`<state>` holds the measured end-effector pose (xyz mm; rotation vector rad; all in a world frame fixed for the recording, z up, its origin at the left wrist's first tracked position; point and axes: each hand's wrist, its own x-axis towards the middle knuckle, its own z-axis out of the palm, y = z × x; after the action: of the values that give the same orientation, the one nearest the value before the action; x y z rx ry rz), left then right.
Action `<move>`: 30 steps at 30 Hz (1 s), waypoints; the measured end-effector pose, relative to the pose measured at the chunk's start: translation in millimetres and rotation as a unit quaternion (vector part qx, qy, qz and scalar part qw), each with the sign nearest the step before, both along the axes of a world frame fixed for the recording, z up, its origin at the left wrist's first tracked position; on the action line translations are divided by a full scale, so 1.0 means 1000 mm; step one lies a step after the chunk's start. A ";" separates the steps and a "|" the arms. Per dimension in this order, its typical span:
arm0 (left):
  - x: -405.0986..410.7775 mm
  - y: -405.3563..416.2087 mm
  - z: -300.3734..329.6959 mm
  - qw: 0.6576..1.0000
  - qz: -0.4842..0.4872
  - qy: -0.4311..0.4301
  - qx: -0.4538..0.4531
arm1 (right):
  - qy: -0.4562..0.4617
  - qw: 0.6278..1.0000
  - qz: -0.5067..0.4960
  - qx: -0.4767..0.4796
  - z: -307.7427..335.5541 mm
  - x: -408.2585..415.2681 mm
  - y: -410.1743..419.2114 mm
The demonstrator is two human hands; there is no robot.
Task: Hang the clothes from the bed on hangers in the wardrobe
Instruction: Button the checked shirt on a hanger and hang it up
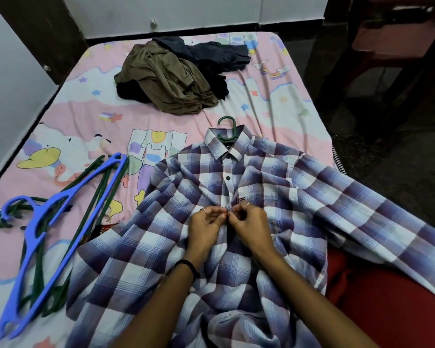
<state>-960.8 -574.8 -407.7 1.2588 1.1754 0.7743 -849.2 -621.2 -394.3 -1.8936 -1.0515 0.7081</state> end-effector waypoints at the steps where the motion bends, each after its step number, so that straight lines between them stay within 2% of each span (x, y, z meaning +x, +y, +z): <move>1: 0.000 0.000 -0.001 1.000 0.003 -0.011 -0.009 | 0.009 1.000 -0.005 -0.002 -0.001 0.001 0.000; 10: 0.000 0.000 -0.005 0.998 0.018 -0.048 -0.034 | 0.052 0.998 -0.010 -0.020 -0.013 0.005 0.003; 20: 0.002 0.000 -0.005 0.999 0.027 -0.040 -0.014 | 0.081 0.996 0.015 -0.023 -0.017 0.011 0.002; 30: 0.003 0.002 -0.006 0.995 0.067 -0.040 -0.061 | 0.140 0.990 0.012 -0.018 -0.020 0.010 0.003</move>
<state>-958.1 -572.8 -413.8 1.0469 1.2310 0.8306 -839.3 -618.3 -414.0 -1.7512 -0.8885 0.9818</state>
